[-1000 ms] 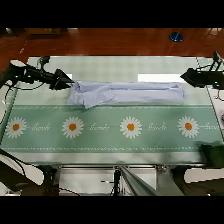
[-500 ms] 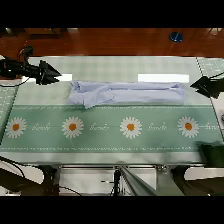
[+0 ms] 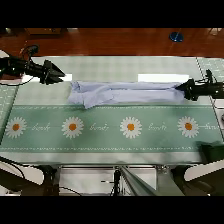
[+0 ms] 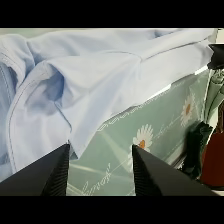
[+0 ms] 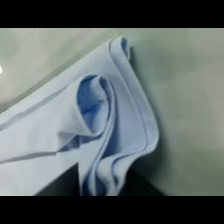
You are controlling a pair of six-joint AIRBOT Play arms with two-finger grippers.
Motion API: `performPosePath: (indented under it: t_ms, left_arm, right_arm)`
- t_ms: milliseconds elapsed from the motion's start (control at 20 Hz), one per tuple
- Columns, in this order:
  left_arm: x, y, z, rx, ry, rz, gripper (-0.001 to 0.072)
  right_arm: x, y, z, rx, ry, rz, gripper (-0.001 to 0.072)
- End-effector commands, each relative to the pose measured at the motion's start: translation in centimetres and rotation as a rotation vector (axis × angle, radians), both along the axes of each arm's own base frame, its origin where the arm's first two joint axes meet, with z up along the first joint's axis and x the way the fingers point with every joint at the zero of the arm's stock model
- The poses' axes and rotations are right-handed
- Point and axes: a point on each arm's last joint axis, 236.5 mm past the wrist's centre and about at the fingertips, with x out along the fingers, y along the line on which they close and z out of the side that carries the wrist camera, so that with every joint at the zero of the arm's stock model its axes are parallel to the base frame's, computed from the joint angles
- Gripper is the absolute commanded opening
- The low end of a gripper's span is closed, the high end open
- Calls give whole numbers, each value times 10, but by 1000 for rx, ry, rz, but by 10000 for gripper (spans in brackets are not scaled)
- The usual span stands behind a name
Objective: Fold the shirts.
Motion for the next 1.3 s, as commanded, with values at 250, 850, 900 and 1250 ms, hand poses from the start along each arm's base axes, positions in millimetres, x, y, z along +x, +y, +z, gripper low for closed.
performPosePath:
  t_ms: [250, 850, 900, 1250]
  left_arm:
    - [-10, -31, 24, 5, -28, -55, 19]
    - [-51, -230, 52, 5, -155, -248, 19]
    - [-55, -247, 49, 3, -157, -251, 19]
    - [-88, -319, 1, 15, -68, -300, 18]
  right_arm:
    - [24, 18, 92, -76, -202, 114, 23]
    - [-33, 23, 197, -261, -271, 219, 23]
    - [-38, 20, 199, -285, -261, 219, 23]
    - [-58, 26, 218, -312, -256, 242, 23]
